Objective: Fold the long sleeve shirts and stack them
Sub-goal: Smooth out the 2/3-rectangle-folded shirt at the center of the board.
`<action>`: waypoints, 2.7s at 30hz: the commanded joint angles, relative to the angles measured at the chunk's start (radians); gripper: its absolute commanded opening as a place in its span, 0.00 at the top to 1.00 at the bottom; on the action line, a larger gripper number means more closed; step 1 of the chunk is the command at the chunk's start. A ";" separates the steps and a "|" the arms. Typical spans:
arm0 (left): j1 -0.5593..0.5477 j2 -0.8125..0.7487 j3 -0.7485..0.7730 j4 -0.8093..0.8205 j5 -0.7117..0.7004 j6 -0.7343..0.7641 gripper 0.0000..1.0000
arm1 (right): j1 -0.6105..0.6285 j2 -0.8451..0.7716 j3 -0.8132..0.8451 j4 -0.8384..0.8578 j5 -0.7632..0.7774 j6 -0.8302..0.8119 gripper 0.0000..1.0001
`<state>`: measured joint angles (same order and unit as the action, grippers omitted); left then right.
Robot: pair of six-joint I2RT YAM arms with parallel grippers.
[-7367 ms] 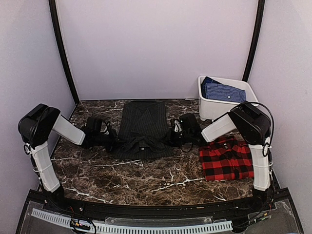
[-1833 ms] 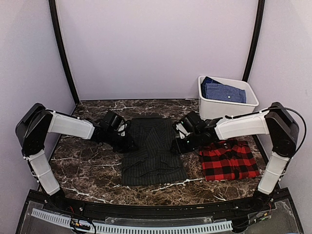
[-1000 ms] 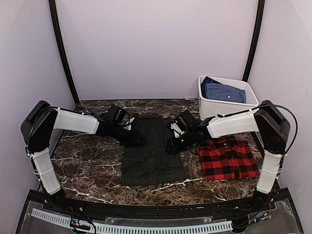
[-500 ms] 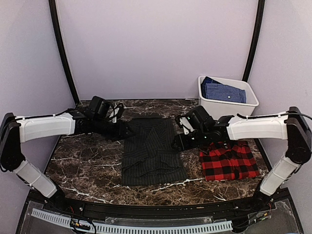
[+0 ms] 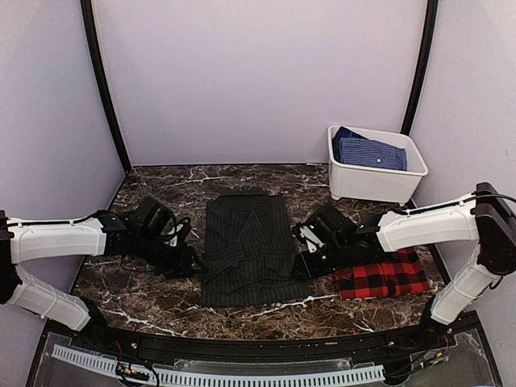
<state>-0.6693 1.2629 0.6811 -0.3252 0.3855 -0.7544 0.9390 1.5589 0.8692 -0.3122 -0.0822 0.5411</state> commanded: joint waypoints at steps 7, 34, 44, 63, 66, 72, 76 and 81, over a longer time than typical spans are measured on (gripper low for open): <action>-0.025 0.066 -0.013 0.076 0.044 -0.034 0.59 | 0.023 0.011 0.011 0.050 -0.019 0.043 0.63; -0.037 0.101 0.042 0.088 -0.012 -0.046 0.96 | 0.036 0.054 0.097 0.033 0.035 0.064 1.00; 0.085 0.157 0.098 0.186 0.051 -0.027 0.99 | -0.079 0.099 0.143 0.130 0.024 0.059 1.00; 0.255 0.427 0.190 0.475 0.178 -0.102 0.69 | -0.244 0.278 0.296 0.264 0.021 0.067 0.84; 0.257 0.401 0.202 0.477 0.158 -0.099 0.49 | -0.250 0.248 0.295 0.248 0.048 0.056 0.65; 0.274 0.339 0.230 0.430 0.100 -0.054 0.32 | -0.248 0.165 0.302 0.215 0.060 0.007 0.52; 0.279 0.299 0.259 0.356 0.042 0.003 0.28 | -0.214 0.131 0.291 0.225 0.005 -0.015 0.59; 0.278 0.260 0.286 0.273 0.000 0.062 0.28 | -0.130 0.145 0.303 0.253 -0.081 -0.034 0.71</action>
<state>-0.3958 1.5837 0.9333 0.0437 0.4358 -0.7662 0.7399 1.7042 1.1469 -0.0975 -0.0830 0.5365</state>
